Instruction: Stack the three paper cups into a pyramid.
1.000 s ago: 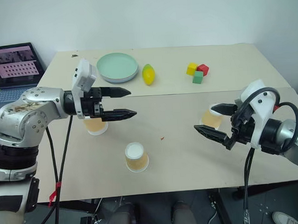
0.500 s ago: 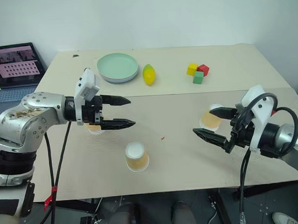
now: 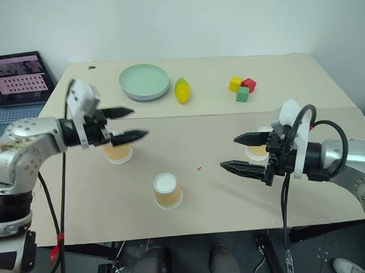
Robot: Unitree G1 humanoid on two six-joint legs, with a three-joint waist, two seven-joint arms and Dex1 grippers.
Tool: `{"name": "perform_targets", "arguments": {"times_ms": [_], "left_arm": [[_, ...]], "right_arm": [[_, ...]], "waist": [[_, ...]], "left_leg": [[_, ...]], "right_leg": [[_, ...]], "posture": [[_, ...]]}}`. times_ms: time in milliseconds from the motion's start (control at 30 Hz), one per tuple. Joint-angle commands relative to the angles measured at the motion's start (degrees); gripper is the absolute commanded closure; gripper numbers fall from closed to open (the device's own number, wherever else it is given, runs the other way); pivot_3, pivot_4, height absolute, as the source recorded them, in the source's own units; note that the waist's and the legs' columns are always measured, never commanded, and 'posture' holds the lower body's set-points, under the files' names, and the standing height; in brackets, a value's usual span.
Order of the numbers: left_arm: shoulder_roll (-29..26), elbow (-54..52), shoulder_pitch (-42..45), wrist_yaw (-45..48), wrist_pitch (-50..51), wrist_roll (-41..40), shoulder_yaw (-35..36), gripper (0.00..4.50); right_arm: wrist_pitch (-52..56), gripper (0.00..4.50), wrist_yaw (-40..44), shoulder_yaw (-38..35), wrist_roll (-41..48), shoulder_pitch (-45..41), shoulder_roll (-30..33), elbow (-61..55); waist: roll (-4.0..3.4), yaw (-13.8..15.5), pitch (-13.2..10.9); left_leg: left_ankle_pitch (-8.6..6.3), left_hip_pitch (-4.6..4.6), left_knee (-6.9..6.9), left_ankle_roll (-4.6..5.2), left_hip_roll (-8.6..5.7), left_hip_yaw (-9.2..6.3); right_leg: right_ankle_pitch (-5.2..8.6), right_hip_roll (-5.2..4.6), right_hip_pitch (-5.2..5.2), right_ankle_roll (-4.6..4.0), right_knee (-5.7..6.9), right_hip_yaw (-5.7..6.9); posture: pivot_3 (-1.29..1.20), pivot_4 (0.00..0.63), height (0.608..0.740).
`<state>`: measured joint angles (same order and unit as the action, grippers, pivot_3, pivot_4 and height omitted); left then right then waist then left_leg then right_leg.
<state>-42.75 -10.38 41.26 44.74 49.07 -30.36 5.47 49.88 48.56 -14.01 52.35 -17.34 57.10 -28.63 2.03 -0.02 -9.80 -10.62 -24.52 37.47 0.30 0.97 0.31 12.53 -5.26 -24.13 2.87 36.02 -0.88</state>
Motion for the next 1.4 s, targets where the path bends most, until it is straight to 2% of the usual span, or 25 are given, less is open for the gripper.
{"name": "perform_targets", "arguments": {"times_ms": [33,200,400,467,533,633,700,833,900,1167,1300,1400], "left_arm": [[0.4,0.9,2.5,-8.0,2.1,-0.1,8.2,0.02],[-1.8,-3.1,-3.4,-11.3,3.4,1.7,10.7,0.02],[0.2,-10.4,-11.5,-15.1,4.9,-0.6,14.0,0.02],[1.3,-13.4,-12.7,-14.6,5.5,-3.5,15.1,0.02],[0.1,-19.3,-14.9,-11.1,8.8,-9.2,14.3,0.02],[-1.8,-24.9,-13.8,-8.1,14.5,-19.1,13.9,0.02],[-5.3,-26.5,-13.6,-5.3,15.9,-21.5,12.6,0.02],[-13.8,-27.6,-19.8,3.3,7.4,-13.9,4.5,0.02],[-15.5,-26.6,-21.1,6.5,3.2,-11.2,1.2,0.02],[-13.4,-21.8,-19.7,12.7,-5.1,-6.7,-6.7,0.02],[-12.8,-18.2,-17.4,17.7,-11.2,-0.9,-13.6,0.02],[-12.4,-17.0,-16.8,19.7,-14.6,2.0,-16.1,0.02]], "right_arm": [[-3.3,0.00,2.1,1.5,-2.6,-2.9,-0.5,2.6],[-4.9,0.00,4.6,4.6,-6.1,-6.8,-0.9,6.9],[-6.3,0.00,7.2,9.0,-10.1,-12.3,-2.8,11.9],[-6.4,0.00,8.0,9.6,-10.7,-13.3,-3.0,12.8],[-6.6,0.00,8.6,10.2,-11.5,-14.1,-3.4,13.7],[-6.7,0.00,9.4,10.6,-12.7,-14.6,-3.5,14.3],[-6.3,0.00,9.4,10.5,-12.9,-14.6,-3.9,13.9],[-5.4,0.00,8.1,9.2,-12.5,-13.1,-4.6,12.0],[-4.9,0.00,7.5,8.5,-12.2,-12.1,-4.6,10.9],[-3.4,0.00,5.3,5.7,-11.2,-9.1,-4.1,7.5],[-2.0,0.00,3.4,3.1,-10.8,-7.3,-3.6,5.5],[-0.9,0.00,2.2,1.5,-9.9,-5.7,-3.6,3.5]], "waist": [[0.01,-0.2,0.0],[0.01,-0.8,0.0],[0.04,-0.7,0.0],[0.04,-0.5,0.0],[0.12,-0.4,-0.1],[0.15,-0.2,-0.1],[0.15,-0.1,-0.1],[0.08,-0.7,-0.1],[0.09,-0.7,-0.1],[0.10,0.0,-0.1],[0.10,0.1,-0.1],[0.10,0.3,-0.1]], "left_leg": [[0.00,-0.02,0.00,0.00,0.00,-0.01],[-0.01,-0.04,-0.02,0.01,-0.01,0.00],[-0.01,0.04,-0.01,0.00,0.02,0.02],[-0.01,-0.01,-0.01,0.00,0.01,0.03],[-0.01,-0.05,-0.01,0.00,0.00,0.01],[-0.01,-0.09,0.00,-0.01,-0.02,0.02],[-0.01,-0.09,0.02,-0.01,-0.01,0.01],[-0.01,0.11,-0.05,0.00,-0.01,0.08],[-0.01,0.17,-0.12,0.00,0.01,0.15],[-0.01,0.11,-0.14,0.00,0.01,0.14],[-0.01,0.11,-0.14,0.00,0.03,0.15],[-0.01,0.10,-0.14,0.00,0.02,0.15]], "right_leg": [[-0.01,0.01,-0.03,0.00,0.01,0.01],[-0.08,-0.01,-0.04,-0.09,0.03,0.00],[-0.09,0.01,-0.01,-0.06,0.03,-0.02],[-0.24,-0.02,-0.03,-0.31,0.00,-0.03],[-0.27,-0.02,-0.04,-0.36,-0.01,0.00],[-0.27,-0.05,-0.06,-0.36,-0.02,-0.01],[-0.27,-0.04,-0.05,-0.36,-0.01,0.01],[-0.20,0.01,0.00,-0.35,0.03,-0.08],[-0.15,0.02,0.00,-0.36,0.03,-0.12],[0.04,0.00,-0.02,-0.25,-0.01,-0.10],[0.03,0.01,-0.04,-0.24,-0.01,-0.09],[0.06,0.01,-0.03,-0.27,-0.01,-0.09]], "posture": [[0.00,0.150,0.740],[0.00,0.150,0.740],[0.00,0.150,0.740],[0.00,0.150,0.740],[0.00,0.150,0.740],[0.00,0.150,0.740],[0.00,0.150,0.740],[0.00,0.150,0.740],[0.00,0.150,0.740],[0.00,0.150,0.740],[0.00,0.150,0.740],[0.00,0.150,0.740]]}}
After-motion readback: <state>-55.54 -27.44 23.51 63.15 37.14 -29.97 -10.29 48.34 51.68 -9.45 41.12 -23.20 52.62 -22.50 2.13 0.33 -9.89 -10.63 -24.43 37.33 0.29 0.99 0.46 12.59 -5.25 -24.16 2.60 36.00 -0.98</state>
